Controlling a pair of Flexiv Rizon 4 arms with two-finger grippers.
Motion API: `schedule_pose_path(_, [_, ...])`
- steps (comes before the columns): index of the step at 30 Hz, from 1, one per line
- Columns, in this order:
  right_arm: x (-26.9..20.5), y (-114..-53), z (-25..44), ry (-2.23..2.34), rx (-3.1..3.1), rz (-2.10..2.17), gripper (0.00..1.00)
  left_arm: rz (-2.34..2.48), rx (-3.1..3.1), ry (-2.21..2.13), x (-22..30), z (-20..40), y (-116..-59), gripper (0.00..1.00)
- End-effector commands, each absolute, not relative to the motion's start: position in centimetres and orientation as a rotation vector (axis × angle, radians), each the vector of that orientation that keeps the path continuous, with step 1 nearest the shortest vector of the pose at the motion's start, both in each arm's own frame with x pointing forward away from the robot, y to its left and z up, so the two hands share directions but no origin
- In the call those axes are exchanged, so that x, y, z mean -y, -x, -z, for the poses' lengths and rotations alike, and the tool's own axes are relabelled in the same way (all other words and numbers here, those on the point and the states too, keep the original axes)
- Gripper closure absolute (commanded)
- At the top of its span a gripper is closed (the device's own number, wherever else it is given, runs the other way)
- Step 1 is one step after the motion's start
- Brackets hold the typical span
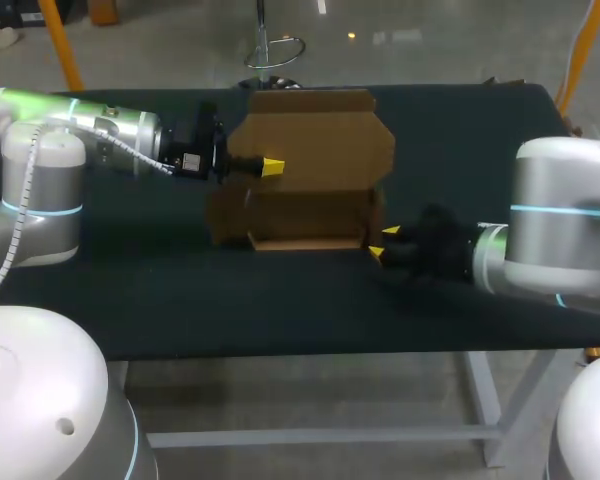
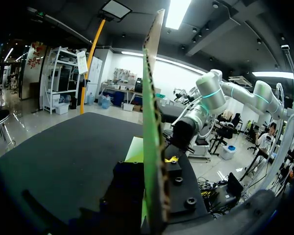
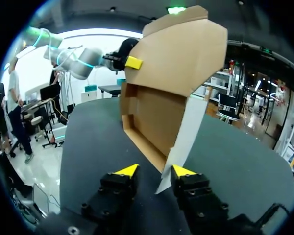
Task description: Assemble the packaging by folding the flat box into shape, placing the metal phone stand inside, and closing the box properly
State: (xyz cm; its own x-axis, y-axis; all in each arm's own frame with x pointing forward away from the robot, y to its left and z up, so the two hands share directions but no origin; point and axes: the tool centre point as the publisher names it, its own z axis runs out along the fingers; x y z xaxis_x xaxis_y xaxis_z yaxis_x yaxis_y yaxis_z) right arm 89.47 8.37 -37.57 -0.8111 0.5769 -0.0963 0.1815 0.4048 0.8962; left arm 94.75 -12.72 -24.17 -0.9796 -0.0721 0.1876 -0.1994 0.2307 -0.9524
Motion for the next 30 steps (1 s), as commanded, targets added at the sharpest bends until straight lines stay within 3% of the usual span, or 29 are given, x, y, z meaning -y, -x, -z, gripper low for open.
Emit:
schedule_pose_path(1, [-7.1, -88.7, 37.5, -0.651, -2.243, -1.397, 0.54, -1.864, 2.381, -0.262, 12.8, 24.6, -94.8, 1.00])
schedule_pose_path(30, [-2.3, -89.4, 36.1, -0.651, -2.199, -1.420, 0.53, -1.864, 2.381, -0.262, 12.8, 24.6, -94.8, 1.00])
